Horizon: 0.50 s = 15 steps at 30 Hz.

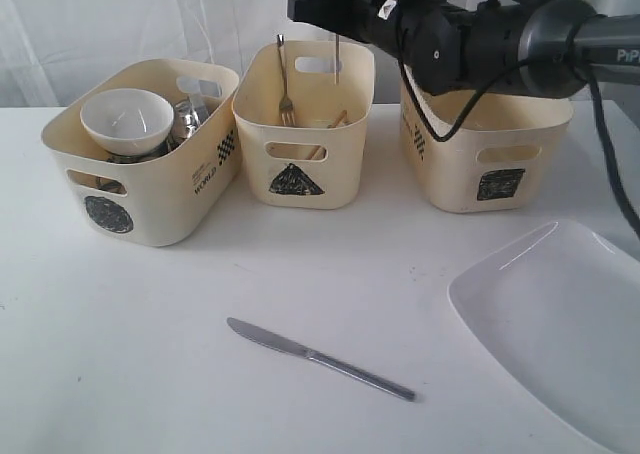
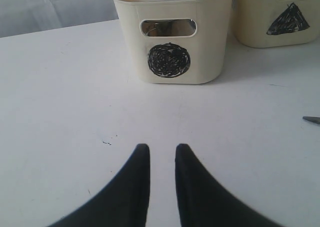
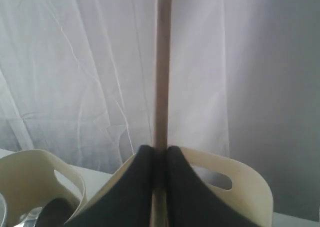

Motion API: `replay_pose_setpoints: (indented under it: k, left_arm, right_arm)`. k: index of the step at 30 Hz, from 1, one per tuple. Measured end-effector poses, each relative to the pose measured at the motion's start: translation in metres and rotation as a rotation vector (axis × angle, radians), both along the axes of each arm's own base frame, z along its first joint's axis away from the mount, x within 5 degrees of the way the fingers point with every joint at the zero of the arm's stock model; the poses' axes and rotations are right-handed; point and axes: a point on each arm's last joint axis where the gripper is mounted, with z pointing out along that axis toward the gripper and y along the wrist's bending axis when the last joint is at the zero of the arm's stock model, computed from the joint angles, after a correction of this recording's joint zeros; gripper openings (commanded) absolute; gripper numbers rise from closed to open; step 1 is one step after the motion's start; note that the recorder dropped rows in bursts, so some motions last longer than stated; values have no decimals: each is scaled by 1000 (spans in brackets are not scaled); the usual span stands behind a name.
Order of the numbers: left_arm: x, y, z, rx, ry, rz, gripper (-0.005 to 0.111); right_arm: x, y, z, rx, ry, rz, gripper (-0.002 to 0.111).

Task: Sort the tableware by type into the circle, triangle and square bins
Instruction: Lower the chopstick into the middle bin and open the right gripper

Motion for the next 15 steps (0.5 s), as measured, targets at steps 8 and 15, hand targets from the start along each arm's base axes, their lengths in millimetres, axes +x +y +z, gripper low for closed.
replay_pose_setpoints:
  k: [8, 15]
  left_arm:
    - [0, 0, 0, 0, 0, 0, 25]
    - [0, 0, 0, 0, 0, 0, 25]
  right_arm:
    - [24, 11, -24, -53, 206, 34, 0]
    - [33, -1, -17, -88, 216, 21, 0]
